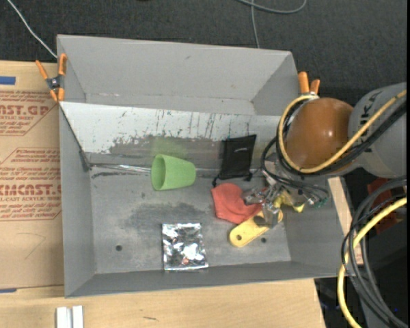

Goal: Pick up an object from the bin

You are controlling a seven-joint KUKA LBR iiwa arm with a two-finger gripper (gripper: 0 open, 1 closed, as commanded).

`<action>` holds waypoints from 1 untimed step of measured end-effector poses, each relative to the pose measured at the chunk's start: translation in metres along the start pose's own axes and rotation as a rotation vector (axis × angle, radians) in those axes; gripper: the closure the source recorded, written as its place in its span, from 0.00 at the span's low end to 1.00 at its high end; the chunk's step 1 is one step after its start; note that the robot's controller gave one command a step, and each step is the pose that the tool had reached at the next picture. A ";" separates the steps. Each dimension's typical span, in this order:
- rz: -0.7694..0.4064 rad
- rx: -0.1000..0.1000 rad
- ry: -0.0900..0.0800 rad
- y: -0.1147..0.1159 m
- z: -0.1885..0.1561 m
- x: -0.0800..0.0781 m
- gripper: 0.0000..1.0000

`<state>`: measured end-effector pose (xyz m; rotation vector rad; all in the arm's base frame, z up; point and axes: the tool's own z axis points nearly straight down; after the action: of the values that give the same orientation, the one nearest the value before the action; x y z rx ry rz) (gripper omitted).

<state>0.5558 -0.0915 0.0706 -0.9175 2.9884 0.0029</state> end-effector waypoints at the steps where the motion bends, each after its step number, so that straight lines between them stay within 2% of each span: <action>1: -0.004 -0.003 0.002 0.004 -0.084 -0.005 1.00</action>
Offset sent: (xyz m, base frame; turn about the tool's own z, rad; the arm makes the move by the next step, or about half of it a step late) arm 0.0101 0.0469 0.1498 0.0403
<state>0.5566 -0.0854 0.1547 -0.9247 2.9890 0.0061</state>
